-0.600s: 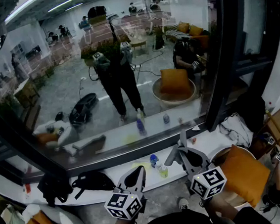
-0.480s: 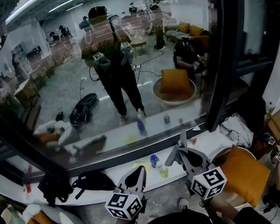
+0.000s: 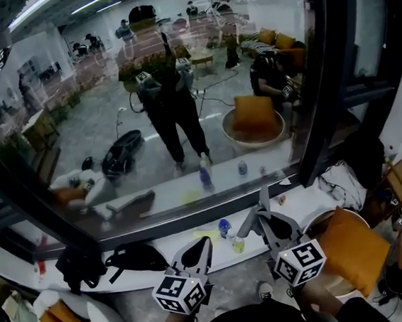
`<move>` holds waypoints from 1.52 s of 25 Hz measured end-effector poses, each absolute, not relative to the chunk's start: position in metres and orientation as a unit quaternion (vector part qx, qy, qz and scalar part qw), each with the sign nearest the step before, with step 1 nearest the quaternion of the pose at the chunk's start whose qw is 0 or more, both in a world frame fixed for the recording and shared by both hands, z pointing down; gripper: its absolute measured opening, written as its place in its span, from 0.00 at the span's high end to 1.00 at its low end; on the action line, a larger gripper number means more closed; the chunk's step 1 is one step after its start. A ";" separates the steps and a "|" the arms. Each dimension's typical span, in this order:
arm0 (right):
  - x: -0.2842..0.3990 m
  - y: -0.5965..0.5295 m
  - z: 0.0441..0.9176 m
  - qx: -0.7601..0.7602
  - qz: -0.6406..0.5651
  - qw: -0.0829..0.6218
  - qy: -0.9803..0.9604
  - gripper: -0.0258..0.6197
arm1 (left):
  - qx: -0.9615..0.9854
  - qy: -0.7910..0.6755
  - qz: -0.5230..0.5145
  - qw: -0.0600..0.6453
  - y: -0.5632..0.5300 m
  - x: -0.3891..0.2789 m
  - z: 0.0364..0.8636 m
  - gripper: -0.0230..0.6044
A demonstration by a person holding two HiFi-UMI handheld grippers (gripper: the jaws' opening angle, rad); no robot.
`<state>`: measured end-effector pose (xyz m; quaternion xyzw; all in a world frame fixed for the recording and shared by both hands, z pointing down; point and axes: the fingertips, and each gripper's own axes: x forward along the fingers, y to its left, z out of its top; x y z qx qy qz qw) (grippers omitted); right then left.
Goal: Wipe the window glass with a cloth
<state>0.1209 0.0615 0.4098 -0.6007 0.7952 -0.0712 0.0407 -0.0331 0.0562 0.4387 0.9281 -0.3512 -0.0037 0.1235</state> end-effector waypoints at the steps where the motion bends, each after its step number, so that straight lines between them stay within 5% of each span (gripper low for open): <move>1: 0.119 0.061 0.410 -0.601 -0.070 0.038 0.795 0.89 | 0.928 -0.351 -0.003 0.123 0.056 -0.034 0.439 0.95; 22: 0.001 0.028 0.406 -0.560 -0.045 0.028 0.827 0.89 | 0.912 -0.393 -0.007 0.119 0.051 -0.146 0.457 0.95; 38: -0.053 -0.110 0.364 -0.462 0.008 0.030 0.886 0.89 | 0.869 -0.479 -0.014 0.120 -0.031 -0.160 0.459 0.95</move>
